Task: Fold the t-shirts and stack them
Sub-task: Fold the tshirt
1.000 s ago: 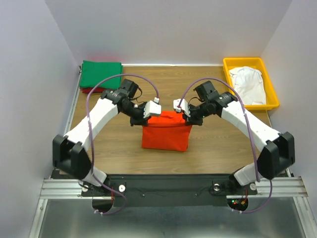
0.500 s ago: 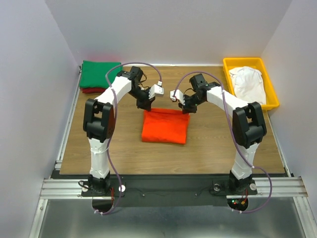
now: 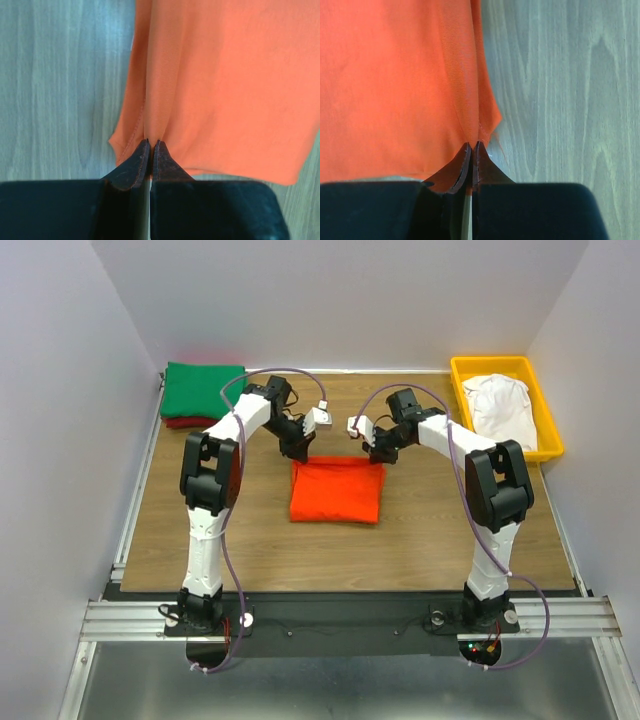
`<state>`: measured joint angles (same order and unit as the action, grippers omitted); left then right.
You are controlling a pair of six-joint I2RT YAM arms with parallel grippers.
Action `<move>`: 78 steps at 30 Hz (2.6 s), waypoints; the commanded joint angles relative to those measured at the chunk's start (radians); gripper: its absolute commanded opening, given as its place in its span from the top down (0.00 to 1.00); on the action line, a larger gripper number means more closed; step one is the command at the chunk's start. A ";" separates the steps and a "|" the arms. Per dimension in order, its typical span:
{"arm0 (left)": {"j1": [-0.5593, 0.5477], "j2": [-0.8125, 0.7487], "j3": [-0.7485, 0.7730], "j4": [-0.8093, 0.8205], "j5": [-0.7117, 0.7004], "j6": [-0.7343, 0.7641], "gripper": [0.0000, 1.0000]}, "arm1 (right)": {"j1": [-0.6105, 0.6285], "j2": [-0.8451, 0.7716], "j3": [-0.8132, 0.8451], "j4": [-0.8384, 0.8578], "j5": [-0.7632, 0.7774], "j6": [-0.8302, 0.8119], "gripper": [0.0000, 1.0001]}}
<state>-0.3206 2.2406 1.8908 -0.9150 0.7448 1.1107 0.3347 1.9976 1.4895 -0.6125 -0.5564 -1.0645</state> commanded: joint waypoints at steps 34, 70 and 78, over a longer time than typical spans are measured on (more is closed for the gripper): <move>0.115 -0.259 -0.730 1.272 0.199 -1.419 0.57 | -0.086 0.056 -0.129 0.582 -0.185 1.327 0.55; 0.170 -0.184 -0.920 1.253 0.173 -1.525 0.62 | -0.008 0.084 -0.400 0.620 -0.192 1.448 0.59; 0.206 -0.315 -0.908 1.121 0.237 -1.387 0.66 | -0.048 -0.068 -0.399 0.430 -0.268 1.272 0.60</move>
<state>-0.1436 2.0068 0.9810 0.3382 1.0344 -0.4099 0.3019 2.0098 1.1114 -0.0559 -0.8654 0.3412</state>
